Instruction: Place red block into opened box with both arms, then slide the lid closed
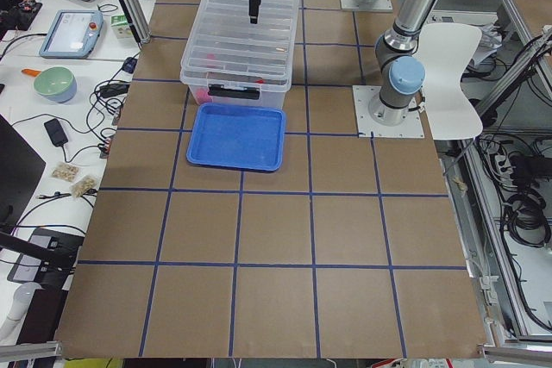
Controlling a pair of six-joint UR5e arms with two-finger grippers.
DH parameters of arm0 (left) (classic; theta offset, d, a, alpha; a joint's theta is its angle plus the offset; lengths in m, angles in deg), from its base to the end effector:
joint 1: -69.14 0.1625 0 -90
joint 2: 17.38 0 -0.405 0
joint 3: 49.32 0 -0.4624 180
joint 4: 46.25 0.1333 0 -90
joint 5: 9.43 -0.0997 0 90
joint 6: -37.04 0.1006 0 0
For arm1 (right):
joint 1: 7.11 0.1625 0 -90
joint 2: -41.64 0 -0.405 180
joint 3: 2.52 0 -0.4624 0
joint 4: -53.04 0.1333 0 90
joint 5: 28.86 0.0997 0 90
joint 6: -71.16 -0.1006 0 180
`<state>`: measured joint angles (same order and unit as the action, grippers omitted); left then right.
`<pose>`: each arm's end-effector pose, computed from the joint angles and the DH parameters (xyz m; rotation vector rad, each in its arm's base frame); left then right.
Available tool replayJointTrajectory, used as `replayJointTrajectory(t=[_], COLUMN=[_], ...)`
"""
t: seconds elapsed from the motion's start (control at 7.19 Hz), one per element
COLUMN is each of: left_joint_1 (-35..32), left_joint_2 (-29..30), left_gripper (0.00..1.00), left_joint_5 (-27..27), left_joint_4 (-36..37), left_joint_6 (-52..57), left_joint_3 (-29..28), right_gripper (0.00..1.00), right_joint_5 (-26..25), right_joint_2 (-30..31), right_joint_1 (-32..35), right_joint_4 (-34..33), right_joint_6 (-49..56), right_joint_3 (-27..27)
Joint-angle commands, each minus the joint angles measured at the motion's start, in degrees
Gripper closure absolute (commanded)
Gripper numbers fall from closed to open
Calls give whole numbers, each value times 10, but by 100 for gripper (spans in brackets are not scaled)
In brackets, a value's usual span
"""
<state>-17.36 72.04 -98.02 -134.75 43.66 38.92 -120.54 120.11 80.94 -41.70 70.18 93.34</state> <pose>-0.1011 -0.5714 0.4927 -0.0863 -3.1200 0.1076 0.1099 -0.6016 0.3012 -0.0741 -3.0944 -0.3435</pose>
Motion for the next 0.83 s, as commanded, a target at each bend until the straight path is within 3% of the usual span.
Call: replayJointTrajectory(t=[0.0, 0.42, 0.7], left_joint_1=[0, 0, -1], left_joint_2=[1, 1, 0], left_gripper=[0, 0, 0], left_joint_5=[0, 0, -4], left_joint_4=[0, 0, -3], left_joint_6=[0, 0, 0], left_joint_3=[0, 0, -5], right_gripper=[0, 0, 0], right_joint_5=[-5, -9, -4], right_joint_2=[27, 153, 176], right_joint_1=[-1, 0, 0], right_joint_4=[0, 12, 23], right_joint_6=[0, -2, -9], right_joint_3=[-16, -18, -14])
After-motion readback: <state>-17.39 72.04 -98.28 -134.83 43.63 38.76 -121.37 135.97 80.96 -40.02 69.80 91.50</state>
